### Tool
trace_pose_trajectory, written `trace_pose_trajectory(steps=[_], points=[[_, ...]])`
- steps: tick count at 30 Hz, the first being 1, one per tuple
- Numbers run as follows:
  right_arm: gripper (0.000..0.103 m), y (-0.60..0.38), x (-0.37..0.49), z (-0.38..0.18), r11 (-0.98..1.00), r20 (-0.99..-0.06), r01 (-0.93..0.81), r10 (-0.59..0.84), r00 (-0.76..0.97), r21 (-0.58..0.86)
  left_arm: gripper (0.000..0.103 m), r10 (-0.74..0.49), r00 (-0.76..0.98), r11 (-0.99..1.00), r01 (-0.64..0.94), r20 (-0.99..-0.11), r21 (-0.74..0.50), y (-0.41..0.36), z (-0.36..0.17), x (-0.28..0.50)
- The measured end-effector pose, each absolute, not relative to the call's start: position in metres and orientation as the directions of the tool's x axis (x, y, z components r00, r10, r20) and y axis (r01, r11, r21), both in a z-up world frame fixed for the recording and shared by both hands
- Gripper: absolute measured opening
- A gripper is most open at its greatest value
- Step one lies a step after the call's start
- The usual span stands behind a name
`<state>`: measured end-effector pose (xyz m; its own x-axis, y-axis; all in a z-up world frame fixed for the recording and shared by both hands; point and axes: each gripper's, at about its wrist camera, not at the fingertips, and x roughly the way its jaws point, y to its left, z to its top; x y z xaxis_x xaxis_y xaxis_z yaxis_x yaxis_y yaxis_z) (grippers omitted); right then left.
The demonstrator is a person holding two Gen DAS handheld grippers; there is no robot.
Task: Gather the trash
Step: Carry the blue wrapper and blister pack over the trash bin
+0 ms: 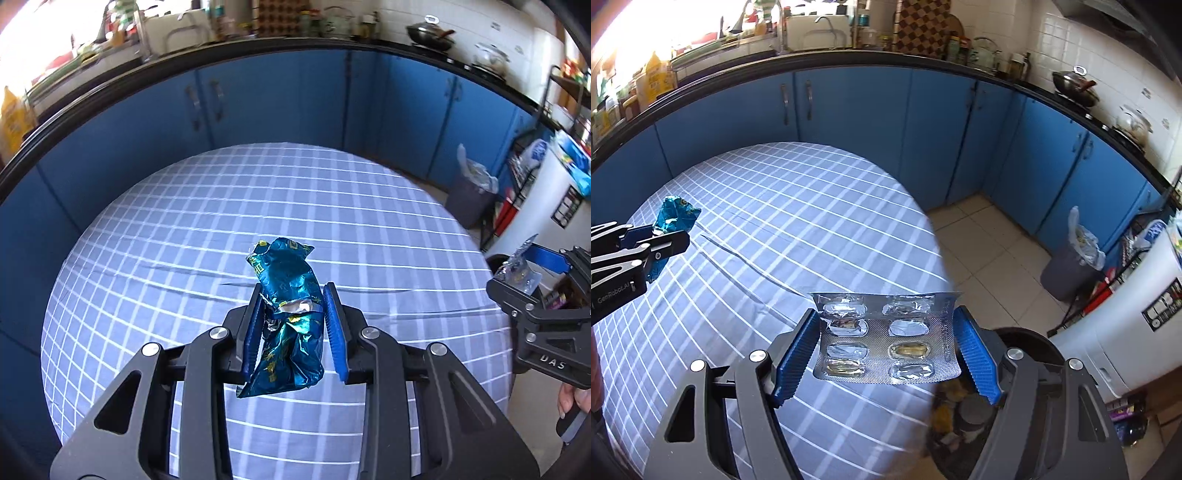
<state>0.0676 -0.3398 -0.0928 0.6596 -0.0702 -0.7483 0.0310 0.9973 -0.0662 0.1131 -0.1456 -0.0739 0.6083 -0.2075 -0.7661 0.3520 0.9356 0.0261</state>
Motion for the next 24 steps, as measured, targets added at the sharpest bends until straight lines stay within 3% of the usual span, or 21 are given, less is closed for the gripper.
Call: trace_pose_trajectory(steps=[24], points=[[0.072, -0.456, 0.031, -0.118, 0.982, -0.756, 0.19, -0.113, 0.645, 0.015, 0.033, -0.261, 0.546, 0.854, 0.516, -0.796, 0.074, -0.281, -0.083, 0.096]])
